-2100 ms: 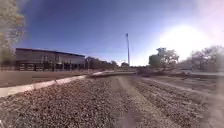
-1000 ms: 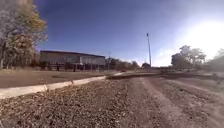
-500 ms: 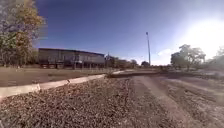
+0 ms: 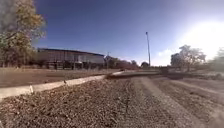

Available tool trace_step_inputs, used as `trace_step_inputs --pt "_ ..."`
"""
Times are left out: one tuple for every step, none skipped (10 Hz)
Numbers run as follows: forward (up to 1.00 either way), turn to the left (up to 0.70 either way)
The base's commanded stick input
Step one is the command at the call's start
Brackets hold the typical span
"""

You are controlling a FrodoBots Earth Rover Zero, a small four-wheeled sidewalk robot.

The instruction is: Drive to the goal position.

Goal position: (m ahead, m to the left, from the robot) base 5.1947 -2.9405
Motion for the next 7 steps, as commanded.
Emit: trace_step_inputs --pt "0.50 0.00" --pt "0.50 0.00" --pt "0.50 0.00" --pt "0.50 0.00" --pt "0.50 0.42" --pt "0.50 0.49" --pt "0.50 0.48"
